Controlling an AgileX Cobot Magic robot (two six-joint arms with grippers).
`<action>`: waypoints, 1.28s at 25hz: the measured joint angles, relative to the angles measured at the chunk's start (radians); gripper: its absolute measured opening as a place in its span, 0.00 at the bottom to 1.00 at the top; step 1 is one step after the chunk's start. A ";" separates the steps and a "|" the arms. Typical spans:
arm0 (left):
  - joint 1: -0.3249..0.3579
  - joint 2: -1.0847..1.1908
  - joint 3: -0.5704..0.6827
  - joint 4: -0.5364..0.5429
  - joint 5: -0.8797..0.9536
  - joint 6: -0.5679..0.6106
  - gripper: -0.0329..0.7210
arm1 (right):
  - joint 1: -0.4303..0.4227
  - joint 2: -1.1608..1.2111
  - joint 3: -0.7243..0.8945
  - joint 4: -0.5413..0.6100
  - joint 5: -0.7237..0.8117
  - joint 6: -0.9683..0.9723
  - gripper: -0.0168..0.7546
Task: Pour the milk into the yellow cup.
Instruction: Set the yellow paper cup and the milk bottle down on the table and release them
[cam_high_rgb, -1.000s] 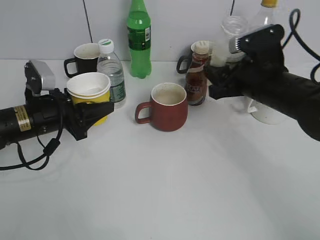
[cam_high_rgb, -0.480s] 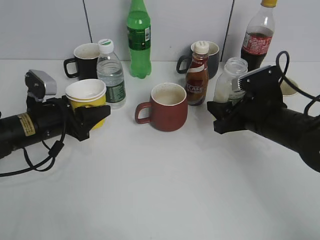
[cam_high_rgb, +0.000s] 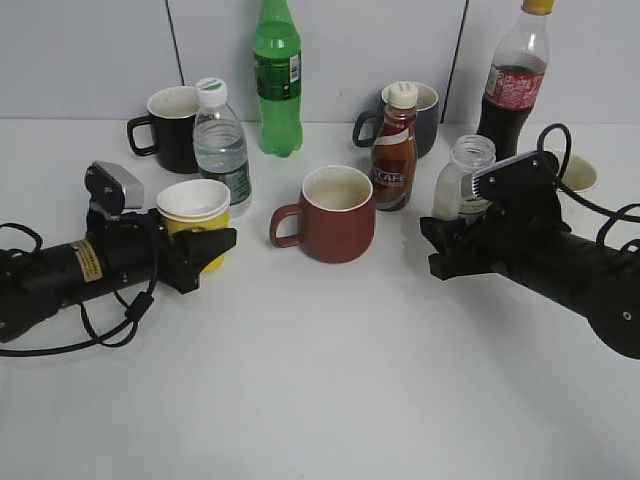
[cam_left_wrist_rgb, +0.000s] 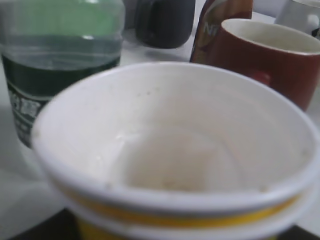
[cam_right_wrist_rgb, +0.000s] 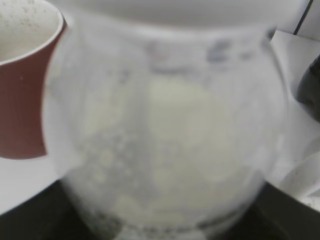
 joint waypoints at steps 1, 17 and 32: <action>-0.007 0.021 -0.009 0.000 0.000 0.000 0.51 | 0.000 0.001 0.000 0.001 0.000 0.000 0.59; -0.018 0.015 0.019 -0.008 -0.006 0.002 0.89 | 0.000 0.092 -0.003 0.001 -0.083 -0.004 0.58; -0.018 -0.136 0.099 -0.015 0.197 0.002 0.89 | -0.002 0.105 -0.022 0.028 -0.030 -0.030 0.73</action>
